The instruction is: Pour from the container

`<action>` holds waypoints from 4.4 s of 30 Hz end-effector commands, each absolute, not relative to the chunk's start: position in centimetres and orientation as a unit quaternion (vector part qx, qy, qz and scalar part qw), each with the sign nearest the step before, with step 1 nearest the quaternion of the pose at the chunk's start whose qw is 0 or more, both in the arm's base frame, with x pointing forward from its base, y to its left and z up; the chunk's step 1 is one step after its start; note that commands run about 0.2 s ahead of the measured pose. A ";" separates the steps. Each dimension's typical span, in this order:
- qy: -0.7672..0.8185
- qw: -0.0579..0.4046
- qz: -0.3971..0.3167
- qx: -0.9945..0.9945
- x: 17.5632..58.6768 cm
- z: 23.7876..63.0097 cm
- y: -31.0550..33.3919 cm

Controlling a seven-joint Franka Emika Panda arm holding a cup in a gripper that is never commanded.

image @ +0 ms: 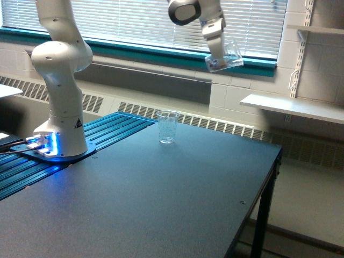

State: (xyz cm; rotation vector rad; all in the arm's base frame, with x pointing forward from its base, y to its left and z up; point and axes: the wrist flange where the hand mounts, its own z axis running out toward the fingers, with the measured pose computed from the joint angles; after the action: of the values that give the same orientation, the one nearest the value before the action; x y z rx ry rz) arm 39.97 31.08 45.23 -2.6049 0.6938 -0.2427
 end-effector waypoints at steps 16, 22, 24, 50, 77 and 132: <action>0.292 0.221 -0.061 -0.928 32.0 45.4 32.6; 0.309 0.233 -0.046 -0.921 30.5 46.2 32.9; 0.315 0.236 -0.039 -0.918 29.9 46.1 33.0; 0.386 0.219 0.050 -0.895 22.9 39.0 33.2; 0.478 0.189 0.152 -0.844 20.7 30.9 27.4; 0.536 0.204 0.247 -0.781 21.3 31.5 28.0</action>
State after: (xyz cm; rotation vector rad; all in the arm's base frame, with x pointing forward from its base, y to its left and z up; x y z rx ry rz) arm 20.64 28.50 32.10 -2.1994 1.4448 0.6747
